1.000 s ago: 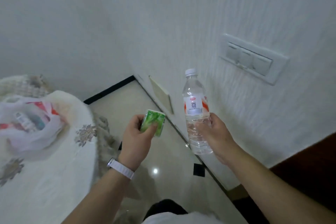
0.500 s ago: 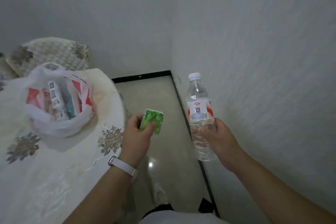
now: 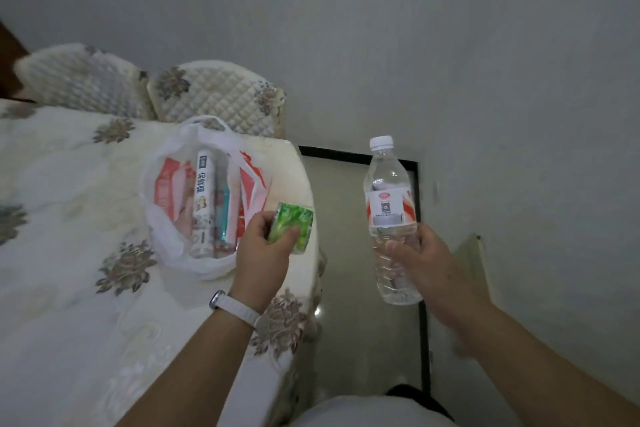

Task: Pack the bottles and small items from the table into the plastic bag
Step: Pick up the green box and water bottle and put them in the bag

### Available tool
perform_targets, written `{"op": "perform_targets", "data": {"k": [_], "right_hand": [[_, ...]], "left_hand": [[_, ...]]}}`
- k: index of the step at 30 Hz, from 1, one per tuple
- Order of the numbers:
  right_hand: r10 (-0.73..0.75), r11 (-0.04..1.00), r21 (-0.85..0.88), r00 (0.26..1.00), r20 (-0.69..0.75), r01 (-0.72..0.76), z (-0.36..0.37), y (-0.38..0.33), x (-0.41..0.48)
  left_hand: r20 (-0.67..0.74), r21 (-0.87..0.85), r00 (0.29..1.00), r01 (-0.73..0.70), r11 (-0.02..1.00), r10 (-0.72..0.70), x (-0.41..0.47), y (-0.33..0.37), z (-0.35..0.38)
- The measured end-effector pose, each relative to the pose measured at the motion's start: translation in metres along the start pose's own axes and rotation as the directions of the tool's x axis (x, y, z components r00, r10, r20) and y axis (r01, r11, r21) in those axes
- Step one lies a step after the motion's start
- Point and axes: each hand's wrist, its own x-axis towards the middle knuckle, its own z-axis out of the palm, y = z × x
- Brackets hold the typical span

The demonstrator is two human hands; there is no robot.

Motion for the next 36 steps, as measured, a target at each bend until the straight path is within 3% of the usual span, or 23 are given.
{"op": "perform_targets", "data": {"k": [8,13,18,27,36], "right_hand": [[-0.029,0.998,-0.042,0.957,0.288,0.043,0.029,-0.022,0.132],[-0.074,0.997,0.012,0.891,0.448,0.077,0.039,-0.052,0.221],[-0.087,0.995,0.025,0.755,0.65,0.094,0.049,-0.084,0.288],[-0.033,0.993,-0.038,0.593,0.804,0.107,0.111,-0.099,0.318],[-0.005,0.961,-0.143,0.531,0.847,0.237,0.186,-0.114,0.323]], "left_hand": [[-0.327,0.043,0.942,0.094,0.995,-0.075,0.061,0.004,0.002],[-0.531,0.059,0.838,0.189,0.98,-0.129,0.097,0.017,0.02],[-0.701,0.105,0.702,0.275,0.956,-0.125,0.118,0.029,0.034],[-0.833,0.057,0.527,0.386,0.921,-0.169,0.12,0.012,0.017],[-0.796,-0.014,0.513,0.514,0.857,-0.321,0.161,-0.043,-0.013]]}}
